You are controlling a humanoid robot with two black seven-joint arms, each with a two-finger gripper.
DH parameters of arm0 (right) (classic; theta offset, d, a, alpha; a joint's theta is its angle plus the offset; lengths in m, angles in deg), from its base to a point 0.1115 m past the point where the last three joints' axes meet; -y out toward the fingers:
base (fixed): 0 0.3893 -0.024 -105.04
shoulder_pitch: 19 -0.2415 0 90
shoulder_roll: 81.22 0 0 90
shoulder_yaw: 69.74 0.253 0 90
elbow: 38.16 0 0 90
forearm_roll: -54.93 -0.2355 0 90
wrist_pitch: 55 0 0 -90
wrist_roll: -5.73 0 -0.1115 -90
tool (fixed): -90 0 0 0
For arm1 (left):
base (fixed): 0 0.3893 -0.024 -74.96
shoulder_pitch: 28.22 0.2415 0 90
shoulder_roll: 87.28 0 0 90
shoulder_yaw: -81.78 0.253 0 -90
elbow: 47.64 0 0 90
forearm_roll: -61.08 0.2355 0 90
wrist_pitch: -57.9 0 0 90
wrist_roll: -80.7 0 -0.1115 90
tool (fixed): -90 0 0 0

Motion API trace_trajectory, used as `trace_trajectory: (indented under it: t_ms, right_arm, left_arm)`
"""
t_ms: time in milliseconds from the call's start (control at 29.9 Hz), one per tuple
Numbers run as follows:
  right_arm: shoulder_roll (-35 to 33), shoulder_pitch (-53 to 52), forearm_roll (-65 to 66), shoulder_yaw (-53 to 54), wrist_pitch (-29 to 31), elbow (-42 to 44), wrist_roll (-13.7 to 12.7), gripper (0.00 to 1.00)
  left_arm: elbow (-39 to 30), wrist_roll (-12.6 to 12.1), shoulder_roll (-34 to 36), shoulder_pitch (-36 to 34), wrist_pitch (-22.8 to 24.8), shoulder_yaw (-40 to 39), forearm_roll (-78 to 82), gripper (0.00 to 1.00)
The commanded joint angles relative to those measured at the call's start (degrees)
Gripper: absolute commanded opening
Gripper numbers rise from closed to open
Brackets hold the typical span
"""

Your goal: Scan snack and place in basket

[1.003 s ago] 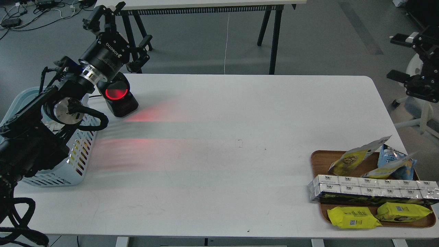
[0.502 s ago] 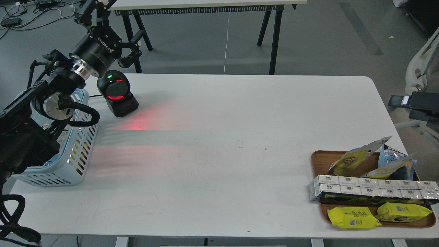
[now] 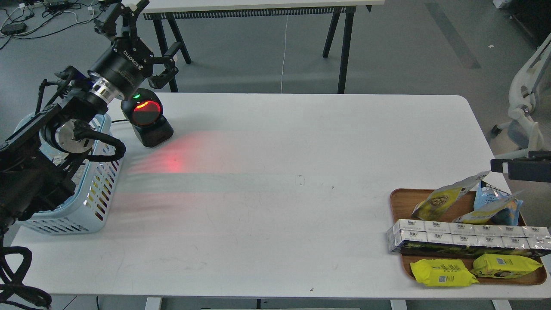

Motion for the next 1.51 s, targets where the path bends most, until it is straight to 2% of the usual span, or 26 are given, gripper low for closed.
trace_trajectory:
  t_ms: [0, 201, 401, 502, 702, 903, 1037, 1204, 1371, 1472]
  right_arm:
    - [5.24, -1.32, -6.81, 0.07, -0.01, 7.61, -0.42, 1.00]
    - [17.20, -5.27, -16.74, -0.19, -0.01, 23.61, -0.50, 1.00]
    - [27.48, -6.51, -38.62, -0.10, -0.01, 41.11, -0.94, 1.00]
    - [30.66, -6.59, -46.36, 0.51, -0.01, 44.19, -1.38, 1.00]
    - [31.80, -5.81, -61.57, 1.22, -0.01, 46.47, -0.95, 1.00]
    - [42.25, -6.33, -63.70, -0.45, -0.01, 53.07, -1.03, 1.00]
    - [48.14, -12.72, -63.52, -5.35, -0.01, 54.04, -0.77, 1.00]
    - [51.22, -24.15, -63.35, -22.56, -0.01, 52.47, 0.46, 1.00]
    - [52.55, -34.26, -55.12, -33.92, -0.01, 43.87, 0.73, 1.00]
    - [52.37, -38.75, -42.65, -36.31, -0.01, 36.23, 3.00, 1.00]
  left_arm:
    - [0.13, 0.00, -0.01, 0.10, 0.00, 0.08, 0.00, 1.00]
    - [0.13, -0.09, -0.45, 0.10, 0.00, 0.17, 0.09, 1.00]
    - [0.13, 0.00, -0.27, 0.28, 0.00, 0.08, 0.00, 1.00]
    - [0.04, 0.09, -0.36, 0.54, 0.00, 0.08, 0.00, 1.00]
    - [-0.05, 0.00, -2.11, 0.63, 0.00, 0.08, 0.00, 1.00]
    - [-0.05, 0.09, -2.12, 0.63, 0.00, -0.01, 0.00, 1.00]
    - [-0.05, 0.17, -2.03, 0.63, 0.00, -0.36, 0.00, 1.00]
    - [-0.05, 0.26, -1.85, 0.54, 0.00, -0.80, -0.09, 1.00]
    - [-0.05, 0.44, -1.94, 0.28, 0.00, -1.06, -0.44, 1.00]
    - [-0.05, 0.44, -1.59, 0.36, 0.00, -1.76, -0.44, 1.00]
